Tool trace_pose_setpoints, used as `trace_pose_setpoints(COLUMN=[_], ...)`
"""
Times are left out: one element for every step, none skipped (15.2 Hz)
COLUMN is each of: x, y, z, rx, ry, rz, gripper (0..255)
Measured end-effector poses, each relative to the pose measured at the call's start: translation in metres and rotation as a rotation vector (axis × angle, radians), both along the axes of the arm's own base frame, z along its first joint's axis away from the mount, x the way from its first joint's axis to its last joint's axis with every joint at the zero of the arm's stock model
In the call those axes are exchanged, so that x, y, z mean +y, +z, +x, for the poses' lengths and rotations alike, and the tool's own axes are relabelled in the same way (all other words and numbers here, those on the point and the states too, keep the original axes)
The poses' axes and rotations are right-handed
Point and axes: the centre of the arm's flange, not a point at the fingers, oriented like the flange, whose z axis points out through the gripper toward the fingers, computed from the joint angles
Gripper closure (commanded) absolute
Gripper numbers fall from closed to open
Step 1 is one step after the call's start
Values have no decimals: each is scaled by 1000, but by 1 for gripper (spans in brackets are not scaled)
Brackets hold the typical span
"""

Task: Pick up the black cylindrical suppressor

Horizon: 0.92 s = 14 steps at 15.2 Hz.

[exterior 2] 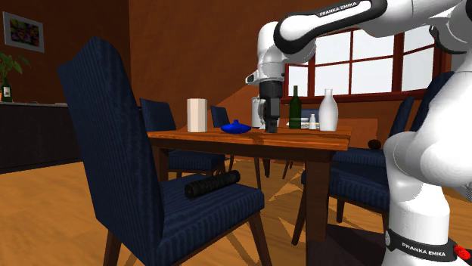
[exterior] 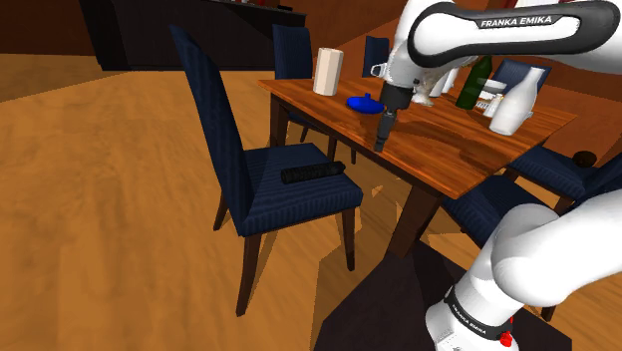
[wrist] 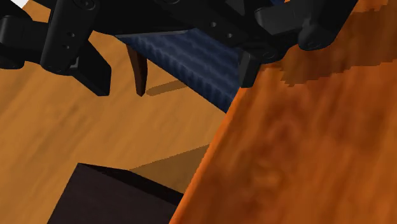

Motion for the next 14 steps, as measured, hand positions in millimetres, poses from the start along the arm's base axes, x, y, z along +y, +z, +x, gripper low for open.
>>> trace_pose_setpoints(x=[-2, -3, -2, -5, -6, -6, -8, -8, -1, -1, 1, 3, 7, 9], y=[-7, -16, -24, -29, -29, -29, -29, -29, -38, -64, -75, -84, -97, -110], z=[7, 17, 28, 39, 42, 45, 45, 42, 62, 85, 101, 115, 125, 138], rx=[-3, -6, -9, -13, -5, 11, 21, 14, -3, -15, -32, -42, -40, -42], ry=[38, 77, 116, 152, 189, 225, 266, 305, 344, 381, 423, 460, 499, 536], rz=[-4, -7, -11, -16, -17, -15, -10, -13, -17, -28, -36, -43, -48, -53], gripper=[0, 0, 0, 0, 0, 0, 0, 0, 0, 0, 0, 0, 0, 0])
